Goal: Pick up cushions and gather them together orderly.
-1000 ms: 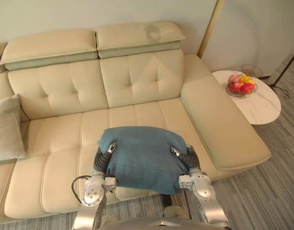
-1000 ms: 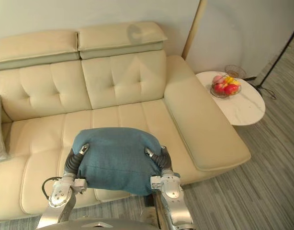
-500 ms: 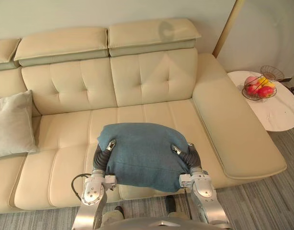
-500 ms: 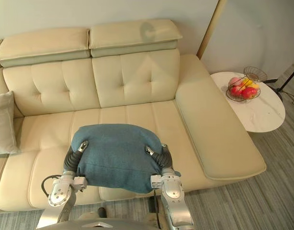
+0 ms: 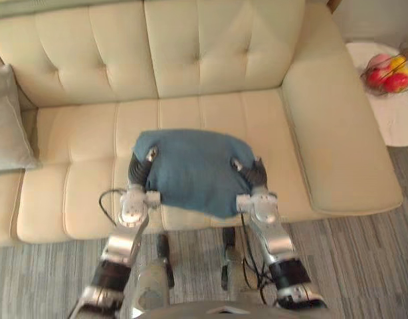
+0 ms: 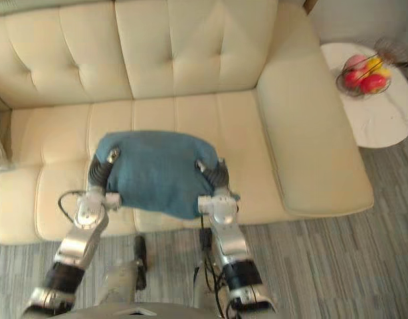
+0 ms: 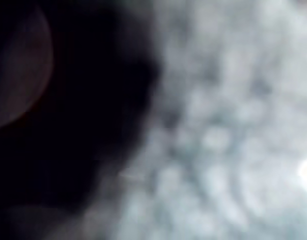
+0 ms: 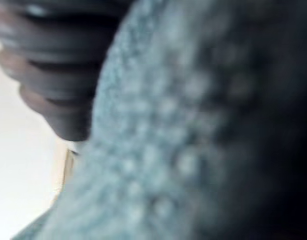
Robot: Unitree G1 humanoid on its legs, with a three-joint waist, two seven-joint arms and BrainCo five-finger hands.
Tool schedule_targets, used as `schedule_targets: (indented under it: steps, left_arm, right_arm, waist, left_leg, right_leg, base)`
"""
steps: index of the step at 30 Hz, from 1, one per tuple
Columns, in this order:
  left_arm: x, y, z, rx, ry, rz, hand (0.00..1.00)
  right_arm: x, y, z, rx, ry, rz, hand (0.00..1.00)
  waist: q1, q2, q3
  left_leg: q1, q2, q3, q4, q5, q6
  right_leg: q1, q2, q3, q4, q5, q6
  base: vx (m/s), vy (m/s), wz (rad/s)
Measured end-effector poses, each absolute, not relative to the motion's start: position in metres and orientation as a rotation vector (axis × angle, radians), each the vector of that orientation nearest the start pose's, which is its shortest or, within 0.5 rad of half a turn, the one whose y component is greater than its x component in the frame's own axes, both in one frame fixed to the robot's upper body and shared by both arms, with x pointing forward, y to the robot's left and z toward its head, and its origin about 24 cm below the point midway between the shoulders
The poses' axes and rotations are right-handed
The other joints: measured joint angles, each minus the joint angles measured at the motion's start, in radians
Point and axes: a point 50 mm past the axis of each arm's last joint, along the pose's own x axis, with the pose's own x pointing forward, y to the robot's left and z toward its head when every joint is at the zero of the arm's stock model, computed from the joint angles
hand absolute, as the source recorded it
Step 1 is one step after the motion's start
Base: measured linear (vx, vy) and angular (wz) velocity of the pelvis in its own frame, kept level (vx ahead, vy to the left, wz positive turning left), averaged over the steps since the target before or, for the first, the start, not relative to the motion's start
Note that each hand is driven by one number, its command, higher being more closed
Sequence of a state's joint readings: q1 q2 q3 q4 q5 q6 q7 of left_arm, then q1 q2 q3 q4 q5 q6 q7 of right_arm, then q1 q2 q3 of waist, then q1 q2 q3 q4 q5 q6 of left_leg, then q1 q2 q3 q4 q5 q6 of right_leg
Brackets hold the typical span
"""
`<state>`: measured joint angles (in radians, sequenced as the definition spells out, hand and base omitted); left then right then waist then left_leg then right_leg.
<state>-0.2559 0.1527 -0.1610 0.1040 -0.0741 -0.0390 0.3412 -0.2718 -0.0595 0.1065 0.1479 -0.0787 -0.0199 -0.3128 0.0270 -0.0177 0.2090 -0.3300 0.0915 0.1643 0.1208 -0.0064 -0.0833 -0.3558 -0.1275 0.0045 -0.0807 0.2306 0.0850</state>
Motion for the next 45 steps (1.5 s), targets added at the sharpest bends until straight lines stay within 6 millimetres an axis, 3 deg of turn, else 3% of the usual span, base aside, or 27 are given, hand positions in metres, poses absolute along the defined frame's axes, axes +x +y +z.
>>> schedule_targets:
  steps: [1,3,4,6,7,9,10,12,18,19,21,25,31,34,36,40,45]
  left_arm:
    - [0.304,0.141,0.095,0.085,-0.209,0.138,1.0]
    - [0.331,0.141,0.151,0.128,-0.387,0.174,1.0]
    - [0.335,0.141,0.166,0.133,-0.435,0.18,1.0]
    - [0.348,0.137,0.233,0.15,-0.633,0.203,1.0]
    - [0.349,0.136,0.244,0.151,-0.663,0.21,1.0]
    - [0.354,0.135,0.301,0.164,-0.809,0.243,1.0]
    - [0.353,0.135,0.311,0.161,-0.835,0.253,1.0]
    - [0.348,0.134,0.351,0.128,-0.936,0.291,1.0]
    - [0.335,0.139,0.417,0.081,-1.078,0.38,1.0]
    - [0.333,0.139,0.421,0.08,-1.09,0.391,0.0]
    - [0.327,0.141,0.435,0.048,-1.125,0.427,0.0]
    - [0.325,0.144,0.44,-0.01,-1.124,0.456,0.0]
    - [0.341,0.132,0.424,-0.058,-1.032,0.41,0.0]
    - [0.356,0.133,0.396,-0.091,-0.932,0.381,0.0]
    - [0.372,0.137,0.355,-0.143,-0.792,0.38,0.0]
    - [0.382,0.138,0.317,-0.168,-0.668,0.372,0.0]
    - [0.379,0.142,0.316,-0.221,-0.673,0.367,0.0]
  right_arm:
    - [0.307,-0.13,0.09,-0.141,-0.19,-0.156,1.0]
    - [0.332,-0.124,0.142,-0.131,-0.349,-0.213,1.0]
    - [0.336,-0.123,0.155,-0.125,-0.389,-0.225,1.0]
    - [0.348,-0.123,0.214,-0.083,-0.561,-0.297,1.0]
    - [0.35,-0.121,0.225,-0.074,-0.589,-0.306,1.0]
    - [0.356,-0.119,0.279,-0.076,-0.732,-0.367,1.0]
    - [0.356,-0.119,0.289,-0.077,-0.759,-0.381,1.0]
    - [0.352,-0.116,0.334,-0.037,-0.869,-0.447,1.0]
    - [0.329,-0.107,0.408,0.026,-1.066,-0.567,1.0]
    - [0.327,-0.107,0.412,0.035,-1.076,-0.575,0.0]
    - [0.318,-0.105,0.426,0.057,-1.116,-0.614,0.0]
    - [0.315,-0.111,0.433,0.078,-1.122,-0.657,0.0]
    - [0.326,-0.132,0.43,0.093,-1.046,-0.653,0.0]
    - [0.336,-0.139,0.417,0.098,-0.978,-0.614,0.0]
    - [0.349,-0.145,0.394,0.106,-0.876,-0.585,0.0]
    - [0.362,-0.149,0.363,0.127,-0.749,-0.573,0.0]
    - [0.349,-0.152,0.37,0.206,-0.823,-0.545,0.0]
  waist:
    - [0.0,0.0,0.002]
    - [0.004,0.0,0.044]
    - [0.004,0.0,0.055]
    - [0.003,0.0,0.074]
    - [0.001,-0.001,0.075]
    - [-0.001,-0.001,0.101]
    - [-0.002,-0.002,0.102]
    - [-0.007,-0.002,0.13]
    - [-0.012,-0.002,0.156]
    - [-0.011,-0.002,0.16]
    - [-0.01,-0.002,0.187]
    - [-0.002,-0.002,0.189]
    - [0.004,0.0,0.208]
    - [0.007,0.0,0.208]
    - [0.007,-0.002,0.21]
    - [0.008,-0.014,0.23]
    - [0.003,-0.019,0.239]
  left_leg:
    - [-0.017,0.0,-0.001,0.0,0.006,0.0]
    - [-0.068,0.002,-0.007,-0.002,0.036,-0.003]
    - [-0.078,0.002,-0.01,-0.003,0.041,-0.004]
    - [-0.127,0.003,-0.023,-0.017,0.073,-0.008]
    - [-0.132,0.003,-0.023,-0.028,0.083,-0.008]
    - [-0.141,0.003,-0.027,-0.072,0.117,-0.012]
    - [-0.145,0.002,-0.028,-0.078,0.123,-0.013]
    - [-0.154,0.002,-0.029,-0.097,0.135,-0.014]
    - [-0.247,-0.002,-0.026,-0.106,0.147,-0.008]
    - [-0.256,-0.002,-0.025,-0.106,0.148,-0.008]
    - [-0.284,-0.002,-0.024,-0.104,0.148,-0.008]
    - [-0.371,0.003,-0.025,-0.086,0.147,-0.008]
    - [-0.462,0.009,-0.054,-0.049,0.145,-0.006]
    - [-0.524,0.016,-0.066,-0.032,0.15,-0.005]
    - [-0.569,0.02,-0.075,-0.028,0.164,-0.01]
    - [-0.611,0.044,-0.09,-0.03,0.186,-0.033]
    - [-0.609,0.069,-0.09,-0.03,0.186,-0.039]
  right_leg:
    - [-0.016,0.0,-0.002,0.0,0.006,-0.001]
    - [-0.067,0.001,-0.011,0.0,0.026,-0.009]
    - [-0.075,0.001,-0.013,0.0,0.03,-0.01]
    - [-0.126,0.004,-0.021,0.0,0.047,-0.015]
    - [-0.135,0.004,-0.021,0.0,0.05,-0.017]
    - [-0.161,0.008,-0.025,0.0,0.059,-0.017]
    - [-0.168,0.009,-0.025,0.0,0.063,-0.019]
    - [-0.185,0.011,-0.023,0.0,0.068,-0.019]
    - [-0.284,0.01,-0.019,0.001,0.099,-0.022]
    - [-0.294,0.01,-0.019,0.001,0.103,-0.022]
    - [-0.321,0.01,-0.02,0.001,0.112,-0.027]
    - [-0.4,0.011,-0.03,0.001,0.144,-0.026]
    - [-0.445,0.008,-0.078,0.0,0.157,-0.027]
    - [-0.488,0.008,-0.103,0.0,0.157,-0.027]
    - [-0.522,0.011,-0.107,0.0,0.133,-0.029]
    - [-0.555,0.032,-0.128,0.001,0.112,-0.033]
    - [-0.556,0.056,-0.131,0.0,0.112,-0.033]
  base:
    - [-0.15,-0.034,0.1]
    - [-0.16,-0.039,0.08]
    - [-0.16,-0.041,0.11]
    - [-0.13,-0.037,0.13]
    - [-0.09,-0.03,0.09]
    - [-0.08,-0.027,0.05]
    - [-0.08,-0.017,0.03]
    - [-0.06,-0.002,0.02]
    - [-0.05,0.027,0.0]
    - [-0.07,0.049,-0.02]
    - [-0.04,0.046,0.0]
    - [-0.03,0.051,0.0]
    - [-0.03,0.041,0.18]
    - [-0.06,-0.015,0.15]
    - [-0.04,-0.027,0.16]
    - [-0.02,-0.046,0.04]
    - [-0.03,-0.03,-0.1]
